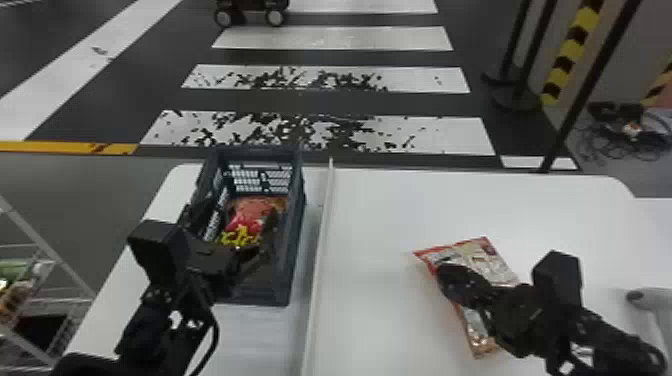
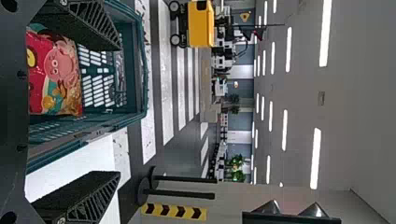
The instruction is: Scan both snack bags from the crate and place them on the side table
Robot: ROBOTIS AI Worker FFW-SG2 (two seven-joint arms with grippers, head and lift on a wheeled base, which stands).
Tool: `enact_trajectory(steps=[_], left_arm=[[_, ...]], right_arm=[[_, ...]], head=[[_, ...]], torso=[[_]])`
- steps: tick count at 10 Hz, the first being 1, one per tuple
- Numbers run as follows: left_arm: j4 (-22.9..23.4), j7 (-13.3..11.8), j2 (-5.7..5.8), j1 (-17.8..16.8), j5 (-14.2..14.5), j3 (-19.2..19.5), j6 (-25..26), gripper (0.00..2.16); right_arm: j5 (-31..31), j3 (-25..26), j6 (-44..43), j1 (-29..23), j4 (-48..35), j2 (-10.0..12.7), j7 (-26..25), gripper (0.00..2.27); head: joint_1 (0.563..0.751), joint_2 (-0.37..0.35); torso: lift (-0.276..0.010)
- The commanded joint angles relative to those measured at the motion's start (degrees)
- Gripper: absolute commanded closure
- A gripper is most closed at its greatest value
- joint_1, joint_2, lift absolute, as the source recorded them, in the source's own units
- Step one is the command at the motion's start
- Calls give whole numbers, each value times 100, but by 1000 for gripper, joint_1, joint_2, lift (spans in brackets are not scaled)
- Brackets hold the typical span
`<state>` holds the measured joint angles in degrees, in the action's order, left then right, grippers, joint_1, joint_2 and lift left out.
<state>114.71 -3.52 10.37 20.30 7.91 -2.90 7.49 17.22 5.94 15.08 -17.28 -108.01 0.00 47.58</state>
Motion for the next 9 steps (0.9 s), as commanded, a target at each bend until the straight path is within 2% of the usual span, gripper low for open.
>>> enact_trajectory(steps=[1, 4, 9], left_arm=[[-1, 0, 0, 9, 0, 0, 3, 39], [-19, 0, 0, 9, 0, 9, 3, 39], [-28, 0, 0, 9, 0, 17, 3, 39]], right_arm=[[203, -119, -53, 260, 386, 5, -12, 2240], [361, -110, -88, 779, 1054, 5, -3, 2243], [625, -146, 106, 1113, 1616, 5, 41, 2243]], head=[[695, 63], [695, 76], [695, 71]], torso=[[-98], [-98], [-98]])
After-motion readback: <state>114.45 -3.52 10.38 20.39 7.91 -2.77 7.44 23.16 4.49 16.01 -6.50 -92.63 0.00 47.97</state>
